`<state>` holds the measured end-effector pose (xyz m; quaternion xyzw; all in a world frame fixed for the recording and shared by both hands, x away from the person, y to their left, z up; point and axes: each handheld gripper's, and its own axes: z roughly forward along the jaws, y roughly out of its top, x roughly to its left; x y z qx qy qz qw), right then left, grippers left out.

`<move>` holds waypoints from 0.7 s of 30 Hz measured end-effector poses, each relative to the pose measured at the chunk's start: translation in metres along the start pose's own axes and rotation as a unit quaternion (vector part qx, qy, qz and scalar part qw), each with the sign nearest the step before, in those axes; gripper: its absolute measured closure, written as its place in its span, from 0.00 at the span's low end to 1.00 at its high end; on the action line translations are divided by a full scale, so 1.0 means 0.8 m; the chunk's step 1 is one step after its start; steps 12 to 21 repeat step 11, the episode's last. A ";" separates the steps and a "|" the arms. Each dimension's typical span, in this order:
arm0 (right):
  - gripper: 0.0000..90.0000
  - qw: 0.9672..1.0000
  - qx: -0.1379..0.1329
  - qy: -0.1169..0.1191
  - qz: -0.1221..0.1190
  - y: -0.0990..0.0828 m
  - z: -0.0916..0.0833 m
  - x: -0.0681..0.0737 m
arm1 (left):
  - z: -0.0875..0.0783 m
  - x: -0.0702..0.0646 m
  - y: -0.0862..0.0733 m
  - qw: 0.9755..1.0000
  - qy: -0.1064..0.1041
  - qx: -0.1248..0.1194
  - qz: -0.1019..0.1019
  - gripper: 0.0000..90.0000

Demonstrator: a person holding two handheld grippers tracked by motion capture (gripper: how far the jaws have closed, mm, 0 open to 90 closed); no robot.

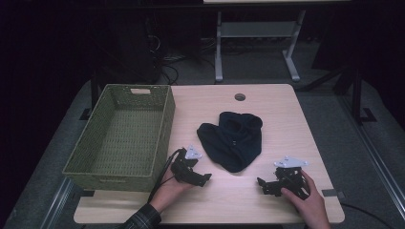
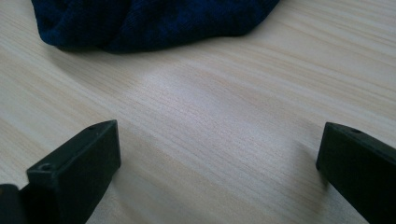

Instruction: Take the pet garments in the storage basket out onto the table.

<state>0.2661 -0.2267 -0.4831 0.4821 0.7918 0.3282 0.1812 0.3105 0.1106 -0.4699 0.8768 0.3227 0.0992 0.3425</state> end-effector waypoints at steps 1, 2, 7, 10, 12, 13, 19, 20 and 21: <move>0.00 1.000 0.000 0.000 0.001 0.000 0.000 0.000 | 0.000 0.000 -0.001 1.000 0.002 -0.002 0.004 0.14; 0.00 1.000 0.000 0.000 0.000 0.000 0.000 0.000 | 0.001 -0.001 -0.002 1.000 0.006 -0.006 0.006 0.14; 0.00 1.000 0.000 0.000 0.001 0.000 0.000 0.000 | 0.002 -0.004 -0.010 0.999 0.016 -0.025 0.018 0.14; 0.00 1.000 -0.001 -0.001 -0.001 0.000 0.000 0.000 | 0.001 -0.005 -0.014 0.999 0.018 -0.035 0.017 0.14; 0.00 1.000 -0.002 -0.001 -0.003 0.000 0.000 0.000 | 0.001 -0.005 -0.014 0.999 0.018 -0.036 0.017 0.14; 0.00 1.000 -0.002 -0.001 -0.003 0.000 0.000 0.000 | 0.001 -0.005 -0.014 0.999 0.018 -0.036 0.017 0.14; 0.00 1.000 -0.002 -0.001 -0.003 0.000 0.000 0.000 | 0.001 -0.005 -0.014 0.999 0.018 -0.036 0.017 0.14; 0.00 1.000 -0.002 -0.001 -0.003 0.000 0.000 0.000 | 0.001 -0.005 -0.014 0.999 0.018 -0.036 0.017 0.14; 0.00 1.000 -0.002 -0.001 -0.003 0.000 0.000 0.000 | 0.001 -0.005 -0.014 0.999 0.018 -0.036 0.017 0.14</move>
